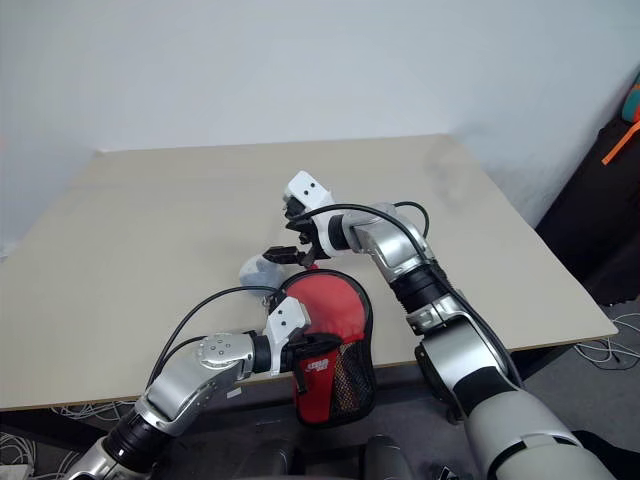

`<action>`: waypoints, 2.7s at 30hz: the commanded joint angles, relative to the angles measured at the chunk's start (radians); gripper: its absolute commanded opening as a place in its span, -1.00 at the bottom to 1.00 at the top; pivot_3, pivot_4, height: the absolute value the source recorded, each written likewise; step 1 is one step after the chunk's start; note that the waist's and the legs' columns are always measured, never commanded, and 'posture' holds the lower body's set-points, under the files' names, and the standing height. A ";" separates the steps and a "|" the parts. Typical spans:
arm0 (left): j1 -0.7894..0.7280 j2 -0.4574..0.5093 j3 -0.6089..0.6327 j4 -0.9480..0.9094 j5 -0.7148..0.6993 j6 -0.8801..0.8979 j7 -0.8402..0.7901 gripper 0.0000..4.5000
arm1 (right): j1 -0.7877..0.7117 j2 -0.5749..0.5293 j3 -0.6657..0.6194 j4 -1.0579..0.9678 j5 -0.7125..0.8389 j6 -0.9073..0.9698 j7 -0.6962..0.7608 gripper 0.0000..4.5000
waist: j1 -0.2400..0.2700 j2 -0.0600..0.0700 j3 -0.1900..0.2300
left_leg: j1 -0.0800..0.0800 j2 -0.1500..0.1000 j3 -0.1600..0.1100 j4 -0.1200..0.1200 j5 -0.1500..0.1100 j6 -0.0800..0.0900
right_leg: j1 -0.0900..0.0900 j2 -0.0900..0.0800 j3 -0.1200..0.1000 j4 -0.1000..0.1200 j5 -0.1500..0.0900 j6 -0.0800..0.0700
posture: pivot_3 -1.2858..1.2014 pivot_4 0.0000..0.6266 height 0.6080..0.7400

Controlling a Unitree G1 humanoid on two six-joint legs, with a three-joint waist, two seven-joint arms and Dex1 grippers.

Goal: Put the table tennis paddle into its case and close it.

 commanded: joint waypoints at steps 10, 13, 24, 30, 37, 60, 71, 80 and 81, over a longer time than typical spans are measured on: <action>0.037 0.006 -0.002 0.002 0.062 0.028 -0.036 -0.98 | -0.128 0.164 -0.039 0.313 -0.074 -0.181 0.001 1.00 | -0.006 0.000 0.000 | 0.001 0.001 -0.001 0.000 0.000 0.000 | -0.001 0.000 -0.001 0.002 0.000 0.000 | 0.03 -1.00 1.00; 0.043 0.004 0.003 -0.004 0.070 0.031 -0.036 -0.98 | -0.140 0.195 -0.042 0.383 -0.093 -0.217 -0.005 1.00 | -0.007 0.001 0.000 | 0.001 0.001 -0.001 -0.001 0.000 0.000 | -0.001 0.000 -0.001 0.002 0.000 0.000 | 0.03 -1.00 1.00; 0.062 0.007 0.014 -0.025 0.077 0.046 -0.033 -0.98 | -0.188 0.265 -0.091 0.589 -0.144 -0.320 -0.061 1.00 | -0.021 0.001 0.000 | 0.001 0.001 -0.001 -0.002 0.000 0.000 | -0.001 0.000 -0.001 0.003 0.000 0.000 | 0.03 -1.00 1.00; 0.065 0.005 0.021 -0.027 0.080 0.051 -0.033 -1.00 | -0.203 0.275 -0.106 0.633 -0.171 -0.328 -0.062 0.43 | -0.026 0.001 0.000 | 0.001 0.000 -0.002 -0.002 0.000 0.000 | -0.001 0.000 -0.001 0.004 0.000 0.000 | 0.03 -1.00 1.00; 0.060 0.002 0.027 -0.022 0.085 0.050 -0.037 -1.00 | -0.199 0.283 -0.101 0.633 -0.208 -0.321 -0.036 -0.30 | -0.026 0.001 0.000 | 0.002 0.000 -0.002 0.001 0.000 -0.001 | -0.002 0.001 0.000 0.011 -0.001 -0.001 | 0.03 -1.00 1.00; 0.037 -0.026 0.043 0.037 0.131 0.049 -0.034 -1.00 | -0.198 0.281 -0.106 0.608 -0.253 -0.336 0.014 -0.99 | -0.026 0.001 0.000 | 0.003 0.000 -0.003 0.004 0.001 -0.002 | -0.001 0.001 -0.001 0.012 -0.001 -0.001 | 0.03 -1.00 1.00; 0.034 -0.026 0.037 0.056 0.155 0.045 -0.037 -1.00 | -0.249 0.275 -0.150 0.669 -0.255 -0.367 -0.079 -0.99 | -0.026 0.001 0.000 | 0.003 0.000 -0.003 0.004 0.001 -0.002 | -0.001 0.001 -0.001 0.012 -0.001 -0.001 | 0.03 -1.00 1.00; 0.038 -0.037 0.041 0.057 0.159 0.051 -0.029 -1.00 | -0.269 0.276 -0.151 0.703 -0.289 -0.415 -0.189 -0.99 | -0.026 0.001 0.000 | 0.003 0.000 -0.003 0.004 0.001 -0.002 | -0.001 0.001 -0.001 0.012 -0.001 -0.001 | 0.03 -1.00 1.00; 0.038 -0.038 0.041 0.058 0.159 0.051 -0.029 -1.00 | -0.270 0.276 -0.151 0.706 -0.294 -0.420 -0.204 -0.99 | -0.026 0.001 0.000 | 0.003 0.000 -0.003 0.004 0.001 -0.002 | -0.001 0.001 -0.001 0.012 -0.001 -0.001 | 0.03 -1.00 1.00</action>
